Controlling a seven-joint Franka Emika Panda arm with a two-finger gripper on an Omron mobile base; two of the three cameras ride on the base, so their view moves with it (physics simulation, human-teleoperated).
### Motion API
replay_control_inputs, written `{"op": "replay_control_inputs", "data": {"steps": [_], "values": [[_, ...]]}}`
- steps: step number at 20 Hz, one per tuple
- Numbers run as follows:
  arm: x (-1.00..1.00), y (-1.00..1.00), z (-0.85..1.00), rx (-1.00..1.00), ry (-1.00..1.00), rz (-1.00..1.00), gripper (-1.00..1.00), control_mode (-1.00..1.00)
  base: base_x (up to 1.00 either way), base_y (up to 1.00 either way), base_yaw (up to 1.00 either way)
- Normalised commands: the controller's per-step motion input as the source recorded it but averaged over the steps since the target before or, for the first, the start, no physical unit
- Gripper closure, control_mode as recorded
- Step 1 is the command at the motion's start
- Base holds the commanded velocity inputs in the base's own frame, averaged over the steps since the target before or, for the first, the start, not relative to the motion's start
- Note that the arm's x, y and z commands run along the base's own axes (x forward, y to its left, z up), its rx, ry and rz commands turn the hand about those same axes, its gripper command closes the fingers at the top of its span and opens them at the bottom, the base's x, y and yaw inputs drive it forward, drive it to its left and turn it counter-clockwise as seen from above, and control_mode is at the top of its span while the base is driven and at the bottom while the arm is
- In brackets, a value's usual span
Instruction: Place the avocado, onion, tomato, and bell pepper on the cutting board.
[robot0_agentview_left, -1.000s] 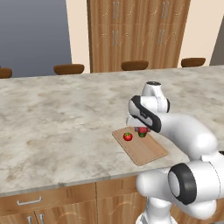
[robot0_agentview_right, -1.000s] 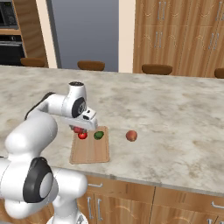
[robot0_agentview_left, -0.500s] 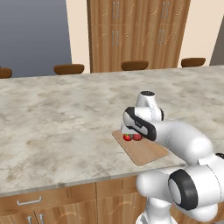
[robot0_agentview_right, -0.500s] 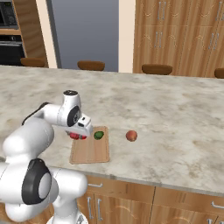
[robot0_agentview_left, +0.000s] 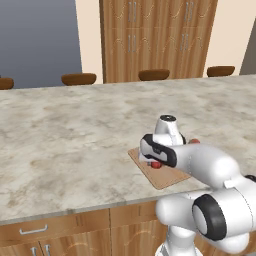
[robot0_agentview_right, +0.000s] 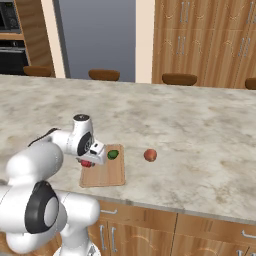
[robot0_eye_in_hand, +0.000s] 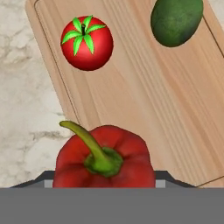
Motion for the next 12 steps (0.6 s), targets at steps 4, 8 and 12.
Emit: {"op": "replay_control_inputs", "data": {"steps": [4, 8, 12], "values": [[0.02, 0.0, -0.33, 0.0, 0.0, 0.0, 1.0, -1.0, 0.0, 0.0, 0.0], [0.07, -0.08, -0.34, 0.0, 0.0, 0.0, 1.0, -1.0, 0.0, 0.0, 0.0], [0.18, -0.08, -0.27, 0.0, 0.0, 0.0, 1.0, -1.0, 0.0, 0.0, 0.0]]}}
